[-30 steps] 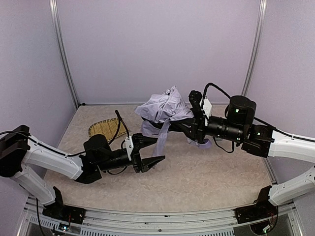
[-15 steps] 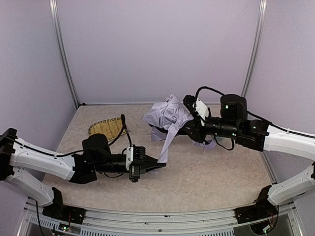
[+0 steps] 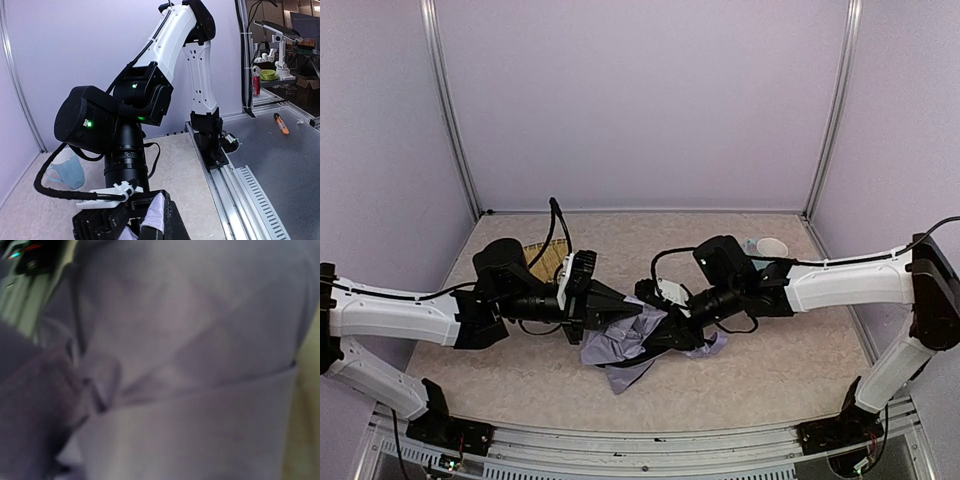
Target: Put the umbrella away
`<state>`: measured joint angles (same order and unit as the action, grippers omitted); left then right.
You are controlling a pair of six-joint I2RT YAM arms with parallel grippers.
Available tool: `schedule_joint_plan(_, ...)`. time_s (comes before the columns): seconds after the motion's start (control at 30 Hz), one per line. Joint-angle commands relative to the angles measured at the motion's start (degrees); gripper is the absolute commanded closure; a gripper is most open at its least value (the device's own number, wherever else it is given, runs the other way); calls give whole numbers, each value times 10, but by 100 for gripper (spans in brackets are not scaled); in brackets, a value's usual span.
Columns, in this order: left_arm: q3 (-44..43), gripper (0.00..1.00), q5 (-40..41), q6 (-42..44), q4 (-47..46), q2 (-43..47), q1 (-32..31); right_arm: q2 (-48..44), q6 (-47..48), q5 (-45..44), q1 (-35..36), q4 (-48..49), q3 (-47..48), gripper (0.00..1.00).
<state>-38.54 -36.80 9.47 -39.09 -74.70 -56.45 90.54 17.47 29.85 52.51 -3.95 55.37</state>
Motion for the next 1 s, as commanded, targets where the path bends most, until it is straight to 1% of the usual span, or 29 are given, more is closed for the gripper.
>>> schedule_joint_plan(0.0, -33, 100, -12, -13, -55, 46, 20, 50, 19, 10, 8, -68, -7, 65)
schedule_joint_plan(0.1, -16, 100, -4, -6, -42, 62, 32, 56, 2, -20, 9, -47, -19, 65)
schedule_joint_plan(0.17, -3, 100, -3, -2, -38, 73, 34, 53, -11, -50, 8, -31, -30, 68)
schedule_joint_plan(0.2, 0, 100, -4, 1, -30, 76, 34, 51, -20, -70, 7, -21, -34, 71)
schedule_joint_plan(0.27, 4, 100, -10, 12, -4, 85, 32, 46, -39, -105, -2, -11, -35, 82)
schedule_joint_plan(0.33, 10, 100, -16, 28, 37, 94, 32, 28, -67, -115, -19, -6, -34, 92)
schedule_joint_plan(0.43, 25, 100, -9, 83, 111, 104, 33, -30, -98, -109, -54, 16, -44, 98)
schedule_joint_plan(0.53, 41, 100, 24, 120, 163, 88, 38, -109, -106, -72, -82, 47, -62, 99)
schedule_joint_plan(0.6, 42, 100, 47, 130, 178, 62, 41, -160, -93, -35, -90, 66, -75, 97)
schedule_joint_plan(0.67, 40, 100, 57, 132, 180, 32, 49, -195, -73, 5, -90, 62, -74, 96)
schedule_joint_plan(0.83, 26, 100, 61, 135, 157, -34, 83, -239, -23, 120, -87, 6, -57, 92)
schedule_joint_plan(0.9, 10, 100, 62, 144, 149, -65, 93, -248, -4, 144, -76, -16, -45, 91)
schedule_joint_plan(0.97, -23, 100, 58, 171, 167, -110, 95, -257, 21, 149, -52, -37, -32, 90)
